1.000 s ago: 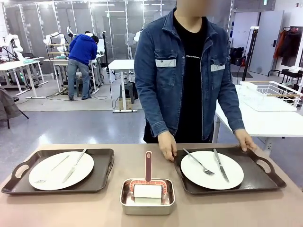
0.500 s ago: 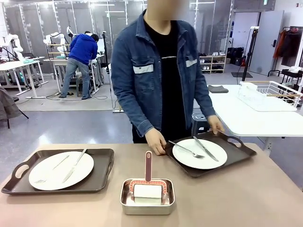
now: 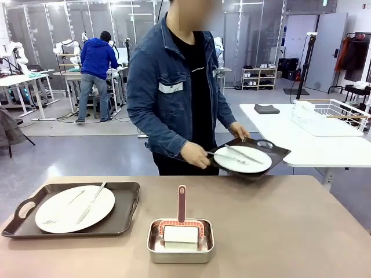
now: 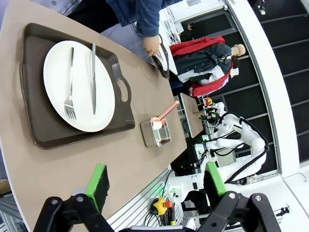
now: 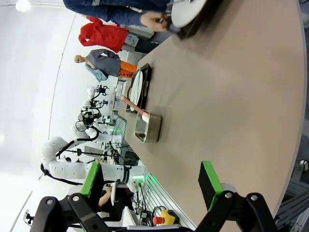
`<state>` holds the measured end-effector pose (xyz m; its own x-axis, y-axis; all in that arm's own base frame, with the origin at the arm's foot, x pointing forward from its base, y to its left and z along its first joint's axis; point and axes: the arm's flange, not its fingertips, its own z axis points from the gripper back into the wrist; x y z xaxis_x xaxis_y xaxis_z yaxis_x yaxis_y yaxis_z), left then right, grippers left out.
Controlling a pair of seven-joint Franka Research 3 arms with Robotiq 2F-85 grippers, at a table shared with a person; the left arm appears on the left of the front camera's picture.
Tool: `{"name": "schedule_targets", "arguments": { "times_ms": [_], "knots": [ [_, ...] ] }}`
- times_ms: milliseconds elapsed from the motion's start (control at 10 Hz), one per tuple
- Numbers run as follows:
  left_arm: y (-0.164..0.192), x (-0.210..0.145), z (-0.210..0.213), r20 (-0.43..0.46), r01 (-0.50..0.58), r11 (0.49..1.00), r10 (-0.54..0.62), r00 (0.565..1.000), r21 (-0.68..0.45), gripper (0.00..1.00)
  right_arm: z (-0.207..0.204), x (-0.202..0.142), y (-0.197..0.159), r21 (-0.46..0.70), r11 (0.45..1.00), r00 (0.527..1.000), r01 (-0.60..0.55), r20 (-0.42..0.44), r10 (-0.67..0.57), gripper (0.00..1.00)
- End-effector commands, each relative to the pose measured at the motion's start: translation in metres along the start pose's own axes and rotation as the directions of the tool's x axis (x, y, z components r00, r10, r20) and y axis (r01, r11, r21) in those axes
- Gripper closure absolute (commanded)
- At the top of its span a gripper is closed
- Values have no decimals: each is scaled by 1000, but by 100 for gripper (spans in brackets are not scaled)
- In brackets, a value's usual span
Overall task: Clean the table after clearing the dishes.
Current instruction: When the left (or right) Handle tray is removed, use the left hand (or right hand) to clean the left (or right) side of the table with the Lint Roller.
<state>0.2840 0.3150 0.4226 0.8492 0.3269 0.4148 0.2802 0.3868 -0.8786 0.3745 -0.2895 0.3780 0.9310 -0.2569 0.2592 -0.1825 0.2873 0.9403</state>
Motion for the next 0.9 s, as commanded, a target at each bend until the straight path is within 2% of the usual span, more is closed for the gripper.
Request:
{"name": "schedule_targets", "arguments": {
  "times_ms": [0,200,300,400,600,800],
  "knots": [
    [0,-3,2,3,9,1000,-9,1000,-5,0,0,0,0,0,1000,1000,0,0,0,0],
    [0,-3,2,3,9,1000,-9,1000,-5,0,-19,21,51,-154,962,973,-226,-87,215,0],
    [0,-3,2,3,9,1000,-9,1000,-5,0,-37,40,87,-184,916,929,-358,-168,329,0],
    [0,-3,2,3,9,1000,-9,1000,-5,0,-63,55,122,-191,861,871,-472,-253,421,0],
    [0,-3,2,3,9,1000,-9,1000,-5,0,-141,69,181,-184,722,711,-667,-444,545,0],
    [0,-3,2,3,9,1000,-9,1000,-5,0,-233,56,229,-138,598,551,-790,-588,592,0]
  ]
}}
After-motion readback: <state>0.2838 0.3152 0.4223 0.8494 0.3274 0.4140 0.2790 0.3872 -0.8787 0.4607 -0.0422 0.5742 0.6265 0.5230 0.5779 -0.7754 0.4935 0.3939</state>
